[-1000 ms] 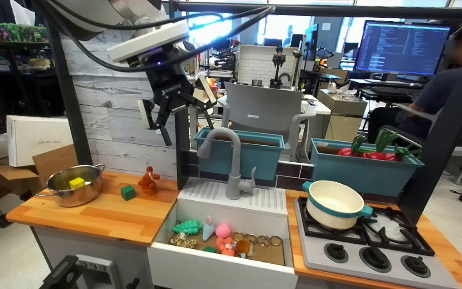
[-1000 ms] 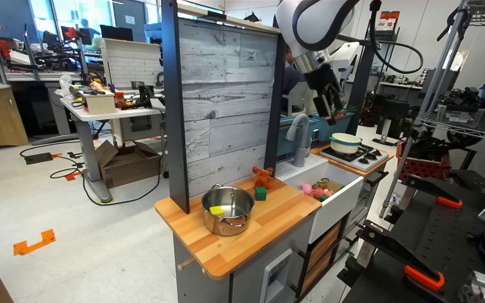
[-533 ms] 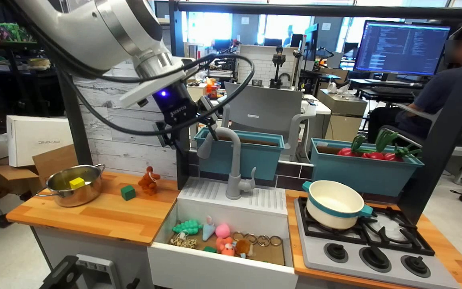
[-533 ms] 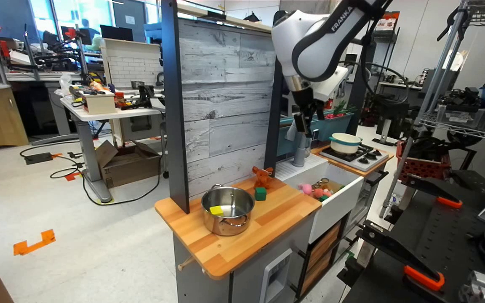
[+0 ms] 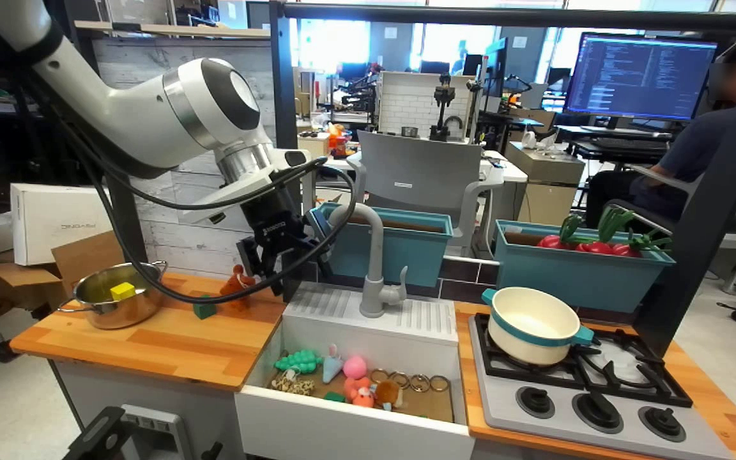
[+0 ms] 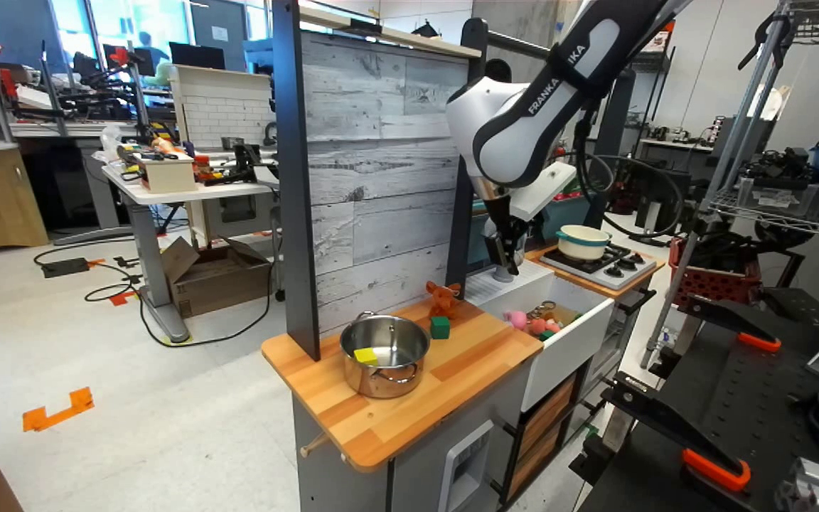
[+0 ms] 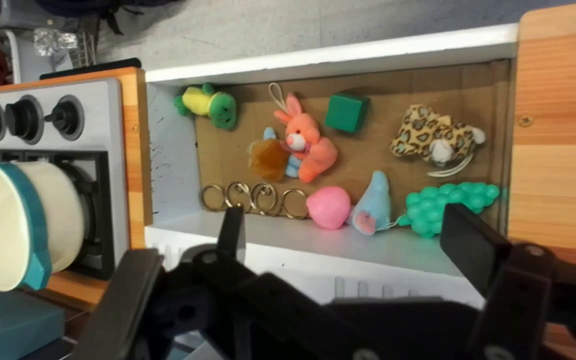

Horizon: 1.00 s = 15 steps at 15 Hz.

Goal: Pick up the orange and brown plush toys from the sink and place them on the countertop

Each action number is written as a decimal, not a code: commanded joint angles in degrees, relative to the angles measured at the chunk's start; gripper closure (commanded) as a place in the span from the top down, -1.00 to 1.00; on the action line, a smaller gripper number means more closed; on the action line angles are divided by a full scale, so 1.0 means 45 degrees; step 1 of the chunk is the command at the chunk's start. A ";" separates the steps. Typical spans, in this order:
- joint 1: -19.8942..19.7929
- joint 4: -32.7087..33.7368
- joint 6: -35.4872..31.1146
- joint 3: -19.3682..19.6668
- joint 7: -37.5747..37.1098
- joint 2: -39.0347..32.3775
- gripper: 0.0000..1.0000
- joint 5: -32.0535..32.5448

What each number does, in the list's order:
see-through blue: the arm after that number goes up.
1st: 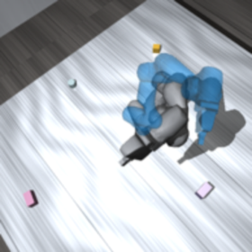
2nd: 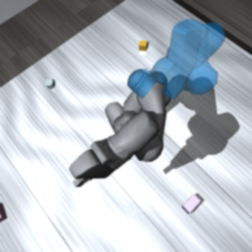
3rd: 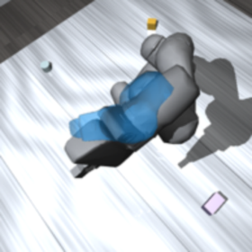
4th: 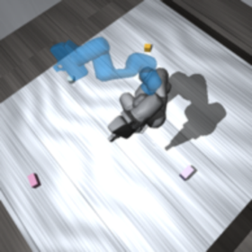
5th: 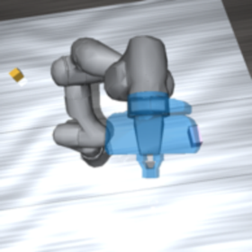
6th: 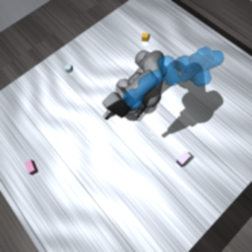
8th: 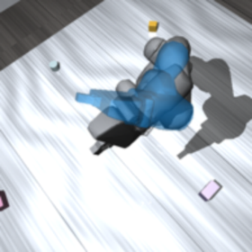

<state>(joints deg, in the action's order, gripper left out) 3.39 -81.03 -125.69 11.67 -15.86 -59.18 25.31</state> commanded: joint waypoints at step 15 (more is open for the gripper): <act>-0.1708 0.3172 0.0738 -0.1977 0.5605 -0.3875 1.00 -0.2606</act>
<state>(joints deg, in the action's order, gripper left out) -2.14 -71.04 -127.15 5.69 1.11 -73.80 16.07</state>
